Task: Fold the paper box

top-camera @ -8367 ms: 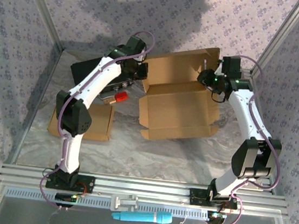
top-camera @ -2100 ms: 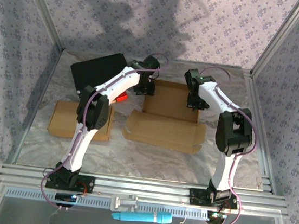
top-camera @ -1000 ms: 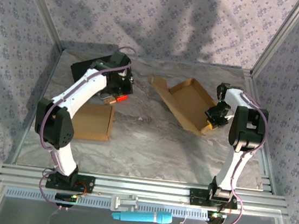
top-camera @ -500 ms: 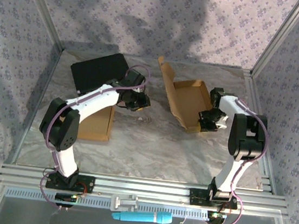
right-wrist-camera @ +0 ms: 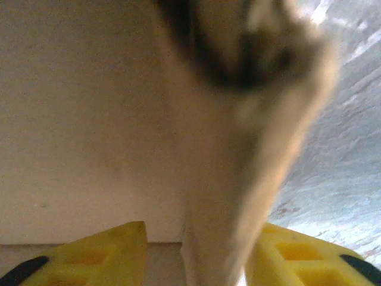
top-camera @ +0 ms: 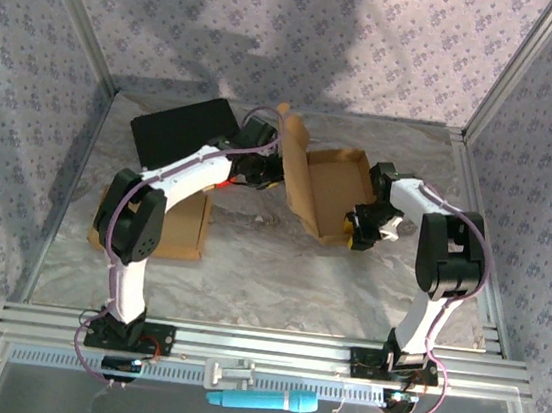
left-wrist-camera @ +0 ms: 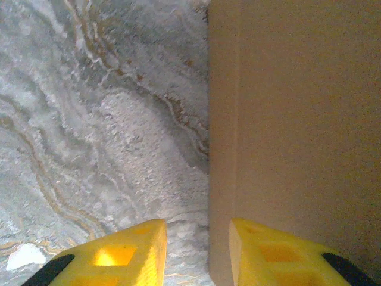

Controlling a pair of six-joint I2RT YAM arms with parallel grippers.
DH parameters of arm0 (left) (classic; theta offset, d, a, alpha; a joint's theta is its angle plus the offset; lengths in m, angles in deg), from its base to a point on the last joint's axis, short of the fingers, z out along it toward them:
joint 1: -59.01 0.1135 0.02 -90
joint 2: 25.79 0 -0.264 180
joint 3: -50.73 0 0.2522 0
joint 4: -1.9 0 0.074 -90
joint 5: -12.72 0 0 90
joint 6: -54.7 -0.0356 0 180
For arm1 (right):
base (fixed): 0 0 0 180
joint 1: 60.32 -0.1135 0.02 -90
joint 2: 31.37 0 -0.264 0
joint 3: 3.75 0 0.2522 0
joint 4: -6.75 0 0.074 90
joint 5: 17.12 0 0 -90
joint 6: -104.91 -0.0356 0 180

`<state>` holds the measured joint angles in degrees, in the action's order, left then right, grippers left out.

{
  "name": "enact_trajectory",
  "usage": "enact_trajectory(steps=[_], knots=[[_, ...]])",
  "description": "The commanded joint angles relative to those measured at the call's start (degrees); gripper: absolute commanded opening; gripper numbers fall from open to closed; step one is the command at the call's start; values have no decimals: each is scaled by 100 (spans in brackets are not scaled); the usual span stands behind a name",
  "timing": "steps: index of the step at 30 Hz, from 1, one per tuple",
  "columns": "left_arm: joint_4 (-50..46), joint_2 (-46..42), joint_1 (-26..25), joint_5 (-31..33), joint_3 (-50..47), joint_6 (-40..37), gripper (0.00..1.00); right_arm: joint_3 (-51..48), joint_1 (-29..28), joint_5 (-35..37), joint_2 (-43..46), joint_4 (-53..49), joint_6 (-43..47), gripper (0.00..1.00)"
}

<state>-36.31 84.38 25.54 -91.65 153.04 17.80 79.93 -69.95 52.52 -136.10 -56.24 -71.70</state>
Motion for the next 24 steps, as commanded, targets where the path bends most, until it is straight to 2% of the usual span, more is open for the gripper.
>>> enact_trajectory(steps=[1,9,13,19,24], knots=[[-41,83,8,-66,336,-23,33,359,22,81,321,-364,275,52],[-114,119,10,-66,608,-77,33,1289,30,727,969,-805,1569,63],[-151,128,9,-70,757,-96,33,2113,-224,902,1020,-620,3406,63],[-261,191,9,-107,1020,-151,34,3037,-967,579,1060,-531,5703,64],[-318,256,13,-142,1169,-167,34,3534,-1356,298,1032,-496,6490,66]])
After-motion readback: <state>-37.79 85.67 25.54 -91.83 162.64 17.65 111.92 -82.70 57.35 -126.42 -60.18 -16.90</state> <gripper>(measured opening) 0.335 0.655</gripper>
